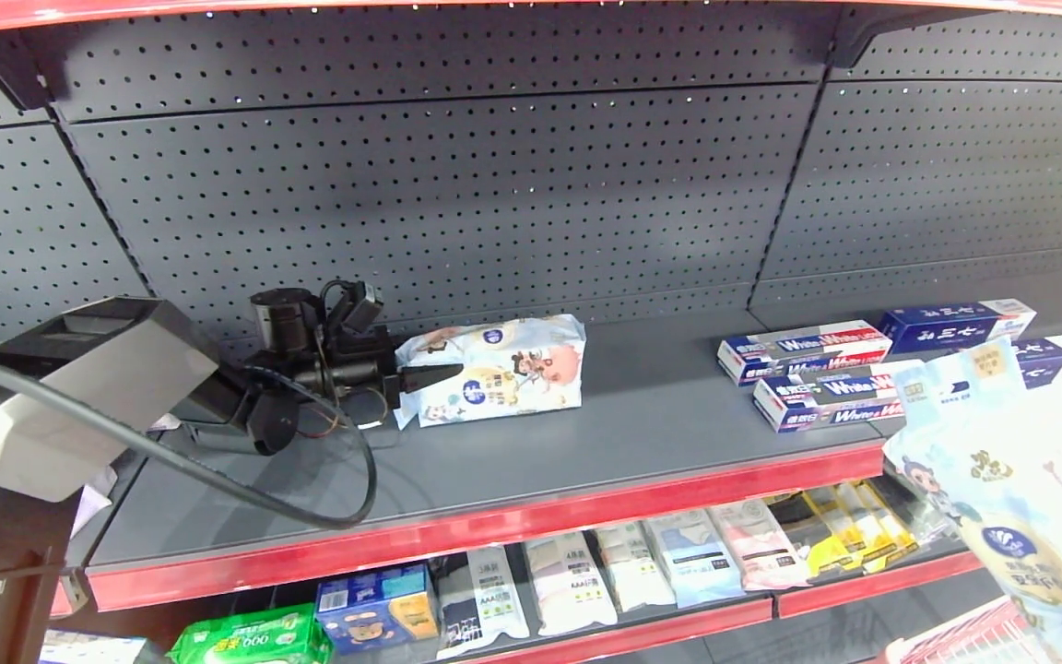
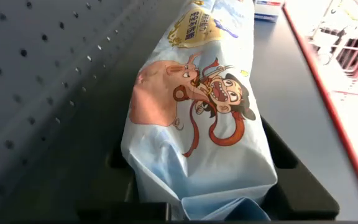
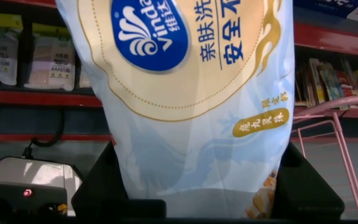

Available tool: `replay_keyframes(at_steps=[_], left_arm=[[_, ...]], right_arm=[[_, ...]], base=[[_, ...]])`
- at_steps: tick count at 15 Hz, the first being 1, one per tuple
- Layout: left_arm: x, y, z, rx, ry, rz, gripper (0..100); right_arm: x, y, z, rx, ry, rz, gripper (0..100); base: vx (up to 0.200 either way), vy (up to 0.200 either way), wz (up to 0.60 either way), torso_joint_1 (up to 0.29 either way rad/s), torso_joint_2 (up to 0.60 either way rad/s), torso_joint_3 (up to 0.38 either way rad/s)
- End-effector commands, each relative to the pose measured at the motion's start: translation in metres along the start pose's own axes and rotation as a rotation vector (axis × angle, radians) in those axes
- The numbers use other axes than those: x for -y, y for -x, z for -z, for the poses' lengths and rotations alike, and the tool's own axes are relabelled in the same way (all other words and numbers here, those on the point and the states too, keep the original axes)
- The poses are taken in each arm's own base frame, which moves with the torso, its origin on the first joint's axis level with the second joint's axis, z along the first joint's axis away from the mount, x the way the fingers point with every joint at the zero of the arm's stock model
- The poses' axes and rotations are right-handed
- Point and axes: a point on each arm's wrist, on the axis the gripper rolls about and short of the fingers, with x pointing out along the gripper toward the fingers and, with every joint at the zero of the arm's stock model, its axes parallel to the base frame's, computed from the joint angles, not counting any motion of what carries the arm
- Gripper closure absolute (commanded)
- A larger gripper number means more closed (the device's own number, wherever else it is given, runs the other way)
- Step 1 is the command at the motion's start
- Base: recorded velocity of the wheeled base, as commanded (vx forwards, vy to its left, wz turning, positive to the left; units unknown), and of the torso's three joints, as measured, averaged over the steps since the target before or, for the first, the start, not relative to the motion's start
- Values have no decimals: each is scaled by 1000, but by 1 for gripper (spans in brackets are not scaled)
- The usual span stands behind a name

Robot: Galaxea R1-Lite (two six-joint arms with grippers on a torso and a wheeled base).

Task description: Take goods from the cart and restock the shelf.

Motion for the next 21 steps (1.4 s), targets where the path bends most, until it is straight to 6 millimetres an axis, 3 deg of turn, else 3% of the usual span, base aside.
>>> replay_keyframes(at_steps=[1,13,21], left_arm=[[14,7,-13,-1,7,4,100],[67,54,-9,-16,37,-25,100],[88,68,2,-6,22,-33,100]], right_arm=[[0,0,0,1,0,0,100],[0,-2,-3,2,-2,-35,100],[1,-2,-4,8,-1,-38,100]], base=[[0,0,0,0,0,0],[0,0,0,0,0,0],[0,0,0,0,0,0]])
